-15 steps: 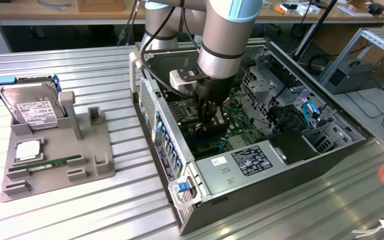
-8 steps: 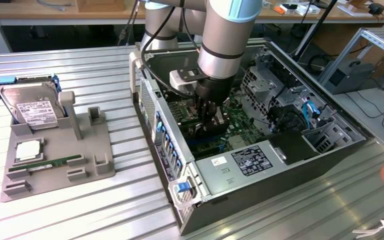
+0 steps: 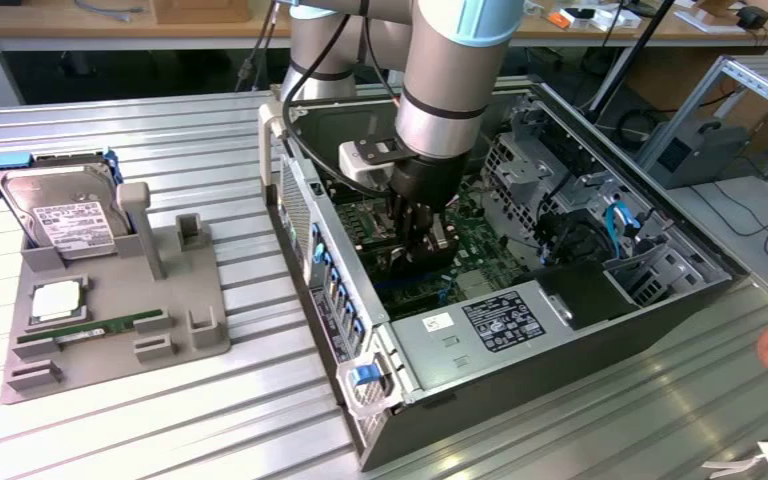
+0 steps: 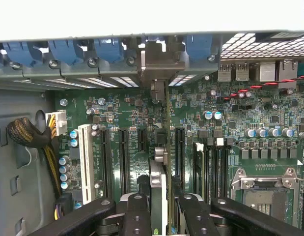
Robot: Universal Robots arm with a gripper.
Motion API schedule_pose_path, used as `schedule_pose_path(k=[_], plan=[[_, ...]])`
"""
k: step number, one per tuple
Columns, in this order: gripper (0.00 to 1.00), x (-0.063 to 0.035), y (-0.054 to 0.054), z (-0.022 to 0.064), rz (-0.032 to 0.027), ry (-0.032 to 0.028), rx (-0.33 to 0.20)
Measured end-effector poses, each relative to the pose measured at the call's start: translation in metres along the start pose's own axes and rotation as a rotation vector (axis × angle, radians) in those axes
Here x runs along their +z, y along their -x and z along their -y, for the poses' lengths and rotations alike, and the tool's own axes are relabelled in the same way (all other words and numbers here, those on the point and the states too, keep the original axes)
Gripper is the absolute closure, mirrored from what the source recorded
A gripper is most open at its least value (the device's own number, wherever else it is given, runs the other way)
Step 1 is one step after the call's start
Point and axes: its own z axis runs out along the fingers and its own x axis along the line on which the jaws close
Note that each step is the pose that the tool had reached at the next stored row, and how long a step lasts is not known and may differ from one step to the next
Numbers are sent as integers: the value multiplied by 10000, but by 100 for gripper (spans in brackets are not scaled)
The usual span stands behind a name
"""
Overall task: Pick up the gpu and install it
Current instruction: 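Insert the gpu into the slot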
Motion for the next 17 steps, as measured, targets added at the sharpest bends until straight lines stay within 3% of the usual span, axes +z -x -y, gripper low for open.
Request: schedule_pose_path(k=[17], plan=[[73, 60, -2, 1, 0, 3, -5]])
